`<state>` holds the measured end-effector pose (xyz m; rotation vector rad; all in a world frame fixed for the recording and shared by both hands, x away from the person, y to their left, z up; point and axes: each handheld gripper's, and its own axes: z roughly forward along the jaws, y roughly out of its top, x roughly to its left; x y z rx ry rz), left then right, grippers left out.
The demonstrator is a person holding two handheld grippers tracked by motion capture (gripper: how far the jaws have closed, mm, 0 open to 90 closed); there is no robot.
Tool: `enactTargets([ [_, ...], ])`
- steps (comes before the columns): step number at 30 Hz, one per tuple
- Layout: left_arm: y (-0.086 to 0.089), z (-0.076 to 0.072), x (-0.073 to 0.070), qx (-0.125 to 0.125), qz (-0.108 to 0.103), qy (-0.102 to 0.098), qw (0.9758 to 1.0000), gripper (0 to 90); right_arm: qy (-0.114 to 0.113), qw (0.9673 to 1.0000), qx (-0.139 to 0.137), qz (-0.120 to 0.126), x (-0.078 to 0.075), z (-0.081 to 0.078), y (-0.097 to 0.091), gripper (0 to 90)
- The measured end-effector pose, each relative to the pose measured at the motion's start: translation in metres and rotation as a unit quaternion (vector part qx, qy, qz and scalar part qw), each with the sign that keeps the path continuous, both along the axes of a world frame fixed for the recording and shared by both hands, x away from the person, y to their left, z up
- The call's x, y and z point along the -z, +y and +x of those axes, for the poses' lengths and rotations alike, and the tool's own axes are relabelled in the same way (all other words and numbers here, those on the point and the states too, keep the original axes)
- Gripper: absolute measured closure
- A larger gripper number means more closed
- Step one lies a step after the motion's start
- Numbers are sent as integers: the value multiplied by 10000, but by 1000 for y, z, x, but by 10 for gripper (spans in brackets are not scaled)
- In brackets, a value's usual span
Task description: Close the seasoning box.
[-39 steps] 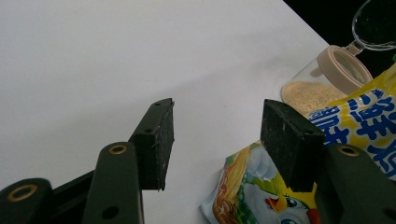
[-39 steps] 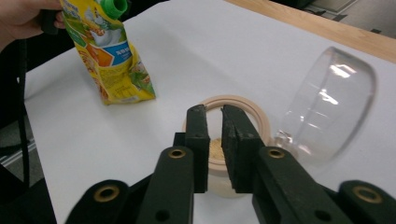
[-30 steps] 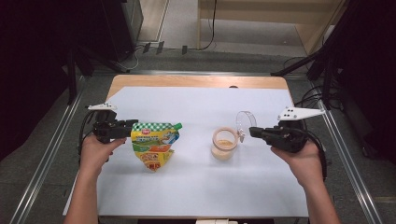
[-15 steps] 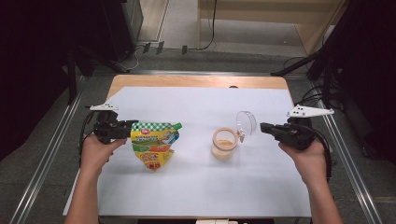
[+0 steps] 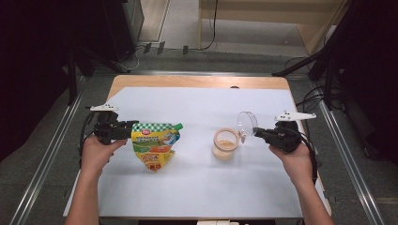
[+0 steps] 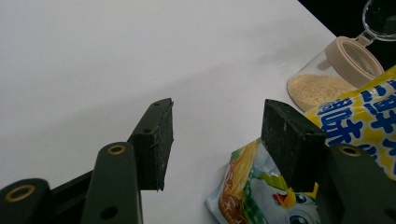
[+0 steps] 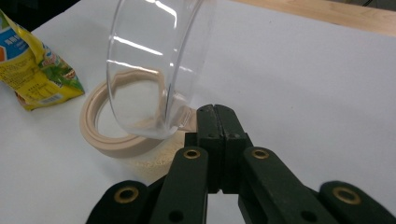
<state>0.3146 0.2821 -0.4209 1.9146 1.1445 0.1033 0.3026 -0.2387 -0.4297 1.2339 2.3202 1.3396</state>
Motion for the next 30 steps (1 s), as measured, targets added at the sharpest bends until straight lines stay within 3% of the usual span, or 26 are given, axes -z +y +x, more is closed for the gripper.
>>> enactTargets([
  [8,1,1,1,4,4,19,10000,444,10,9999,-106,5,6,2,9,900],
  [28,3,0,2,-33,-8,9,10000,443,-136,9991,-413,14,-2,-8,29,900],
  [30,3,0,2,-33,-2,18,10000,443,-144,9989,-445,21,-2,-8,30,867],
])
